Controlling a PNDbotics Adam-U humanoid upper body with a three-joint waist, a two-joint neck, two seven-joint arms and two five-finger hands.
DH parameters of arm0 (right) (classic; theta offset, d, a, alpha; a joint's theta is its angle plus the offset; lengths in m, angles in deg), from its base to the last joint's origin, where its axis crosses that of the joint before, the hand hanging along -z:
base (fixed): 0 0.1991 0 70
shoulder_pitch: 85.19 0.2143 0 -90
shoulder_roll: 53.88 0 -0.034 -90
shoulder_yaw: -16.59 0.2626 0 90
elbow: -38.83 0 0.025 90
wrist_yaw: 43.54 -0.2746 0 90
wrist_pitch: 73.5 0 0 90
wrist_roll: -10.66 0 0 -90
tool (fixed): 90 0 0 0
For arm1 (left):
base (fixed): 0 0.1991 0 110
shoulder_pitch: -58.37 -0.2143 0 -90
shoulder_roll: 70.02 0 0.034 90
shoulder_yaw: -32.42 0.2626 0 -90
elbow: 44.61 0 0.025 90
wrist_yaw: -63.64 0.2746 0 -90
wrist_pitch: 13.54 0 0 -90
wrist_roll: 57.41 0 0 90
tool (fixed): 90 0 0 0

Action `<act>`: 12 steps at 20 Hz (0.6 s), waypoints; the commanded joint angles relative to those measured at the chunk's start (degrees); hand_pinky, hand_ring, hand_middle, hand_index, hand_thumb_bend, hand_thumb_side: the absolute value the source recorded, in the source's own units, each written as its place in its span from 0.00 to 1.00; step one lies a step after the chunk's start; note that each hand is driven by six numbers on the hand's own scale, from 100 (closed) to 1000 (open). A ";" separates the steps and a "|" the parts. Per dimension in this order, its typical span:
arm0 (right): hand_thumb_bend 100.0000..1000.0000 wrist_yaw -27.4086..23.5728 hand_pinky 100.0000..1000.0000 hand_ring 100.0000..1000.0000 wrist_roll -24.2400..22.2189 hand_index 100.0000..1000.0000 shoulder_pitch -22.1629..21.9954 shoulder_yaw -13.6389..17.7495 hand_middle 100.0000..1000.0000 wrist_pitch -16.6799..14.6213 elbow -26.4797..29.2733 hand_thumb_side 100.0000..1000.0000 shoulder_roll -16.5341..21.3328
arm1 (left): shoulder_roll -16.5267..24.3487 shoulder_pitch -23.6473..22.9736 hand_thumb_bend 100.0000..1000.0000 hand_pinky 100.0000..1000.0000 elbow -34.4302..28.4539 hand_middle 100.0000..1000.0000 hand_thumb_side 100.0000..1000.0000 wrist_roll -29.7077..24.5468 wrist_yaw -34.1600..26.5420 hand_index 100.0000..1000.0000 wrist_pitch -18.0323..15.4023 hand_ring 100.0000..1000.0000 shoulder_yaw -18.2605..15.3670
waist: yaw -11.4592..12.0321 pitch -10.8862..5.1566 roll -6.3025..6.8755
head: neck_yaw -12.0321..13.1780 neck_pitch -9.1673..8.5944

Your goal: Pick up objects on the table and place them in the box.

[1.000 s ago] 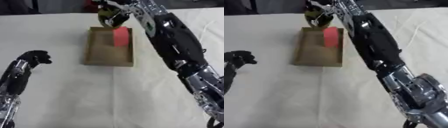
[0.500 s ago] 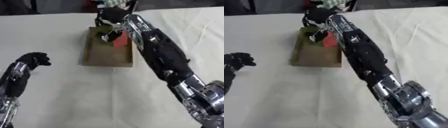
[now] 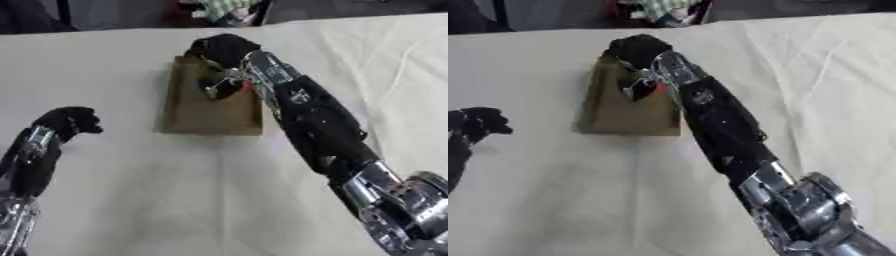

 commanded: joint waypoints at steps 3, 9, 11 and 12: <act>0.00 -0.06 0.78 0.84 -1.79 0.97 1.08 0.40 0.92 -1.85 0.40 0.28 0.72 | 0.83 0.59 0.00 0.67 -0.73 0.56 1.00 -0.04 -0.08 0.72 -0.04 0.57 -0.38 | -0.08 -1.06 0.02 | -0.02 -0.41; 0.00 -5.01 0.79 0.85 -2.66 0.97 1.41 -0.49 0.93 -2.95 3.16 0.40 1.39 | 0.81 0.68 0.00 0.67 -0.71 0.56 1.00 -0.12 -0.07 0.72 -0.04 0.57 -0.34 | -0.23 -1.16 -0.09 | 0.08 -0.45; 0.00 -6.73 0.78 0.84 -2.55 0.98 1.50 -0.69 0.94 -3.11 4.44 0.44 1.62 | 0.82 0.69 0.00 0.67 -0.73 0.56 1.00 -0.14 -0.09 0.72 -0.05 0.57 -0.35 | -0.27 -1.20 -0.11 | 0.05 -0.51; 0.00 -7.62 0.78 0.84 -2.41 0.98 1.51 -0.68 0.94 -3.20 5.08 0.50 1.72 | 0.82 0.66 0.00 0.67 -0.72 0.56 1.00 -0.14 -0.09 0.72 -0.04 0.57 -0.37 | -0.29 -1.21 -0.11 | 0.06 -0.52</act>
